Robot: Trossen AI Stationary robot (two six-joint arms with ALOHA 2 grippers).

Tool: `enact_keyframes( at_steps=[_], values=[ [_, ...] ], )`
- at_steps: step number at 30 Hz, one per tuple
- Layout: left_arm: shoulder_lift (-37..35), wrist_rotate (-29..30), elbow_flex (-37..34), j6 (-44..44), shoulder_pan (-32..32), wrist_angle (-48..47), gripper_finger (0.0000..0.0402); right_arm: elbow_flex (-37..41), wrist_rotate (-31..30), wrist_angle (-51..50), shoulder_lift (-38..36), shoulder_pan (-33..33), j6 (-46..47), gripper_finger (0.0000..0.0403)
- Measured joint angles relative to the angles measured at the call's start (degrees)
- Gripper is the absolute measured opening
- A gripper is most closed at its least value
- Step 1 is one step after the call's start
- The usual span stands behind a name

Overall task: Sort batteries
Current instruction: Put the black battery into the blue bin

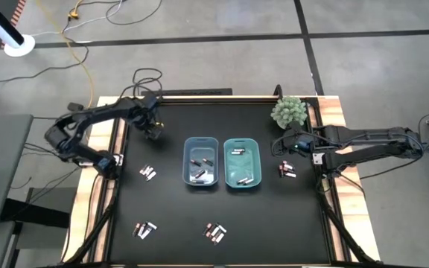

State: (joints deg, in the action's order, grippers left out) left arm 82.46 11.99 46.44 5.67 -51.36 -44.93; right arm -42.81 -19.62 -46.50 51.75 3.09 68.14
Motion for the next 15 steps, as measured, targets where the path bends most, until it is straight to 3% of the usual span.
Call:
enact_keyframes(
  at_steps=[7,15],
  values=[
    [6.1,-3.7,0.0,-1.2,-2.3,3.5,0.0194,0.0,0.0,0.0,0.0,0.0,1.0,0.0127],
    [7.2,-1.9,0.6,0.5,-1.3,2.6,0.0194,0.0,0.0,0.0,0.0,0.0,1.0,0.0127]
  ],
)
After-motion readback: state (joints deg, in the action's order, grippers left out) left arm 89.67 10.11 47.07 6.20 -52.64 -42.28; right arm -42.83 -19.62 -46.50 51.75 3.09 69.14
